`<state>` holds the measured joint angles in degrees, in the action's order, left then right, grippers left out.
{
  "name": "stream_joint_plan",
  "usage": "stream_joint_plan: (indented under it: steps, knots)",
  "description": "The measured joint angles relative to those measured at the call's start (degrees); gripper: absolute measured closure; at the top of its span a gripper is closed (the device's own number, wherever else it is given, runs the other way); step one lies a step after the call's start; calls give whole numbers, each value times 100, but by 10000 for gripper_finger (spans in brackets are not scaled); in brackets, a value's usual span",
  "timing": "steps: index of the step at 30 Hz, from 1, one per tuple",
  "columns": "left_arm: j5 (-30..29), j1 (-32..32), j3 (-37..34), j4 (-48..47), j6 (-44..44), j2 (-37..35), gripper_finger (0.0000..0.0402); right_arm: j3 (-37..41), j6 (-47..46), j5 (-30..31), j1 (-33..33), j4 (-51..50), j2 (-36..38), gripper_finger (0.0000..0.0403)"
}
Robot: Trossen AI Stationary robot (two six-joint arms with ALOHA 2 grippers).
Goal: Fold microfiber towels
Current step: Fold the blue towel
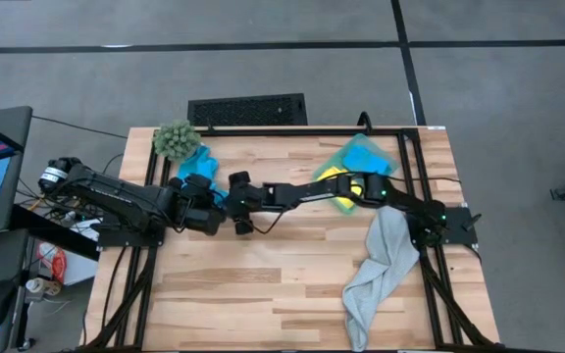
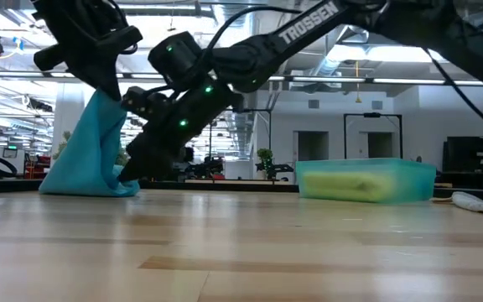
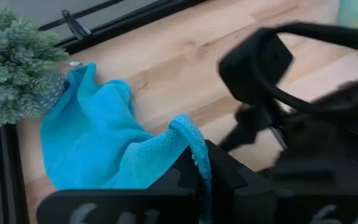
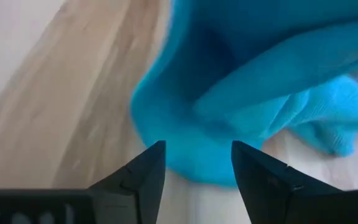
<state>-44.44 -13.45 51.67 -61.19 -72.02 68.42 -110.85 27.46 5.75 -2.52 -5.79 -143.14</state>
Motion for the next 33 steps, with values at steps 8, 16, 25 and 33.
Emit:
stream_joint_plan:
  steps: [8,16,25,33]
  knots:
    - [74,0,1,-40,104,0,401,-330,-116,-146,-52,-242,-398,193]
    - [395,-2,3,-29,80,0,401,-359,-1127,-594,-153,-1526,-238,250]
    - [577,-313,3,270,-10,-1,401,-332,-1789,-993,129,-2779,14,349]
    - [549,-385,3,54,-213,-2,401,-273,-1988,-122,86,-1196,132,364]
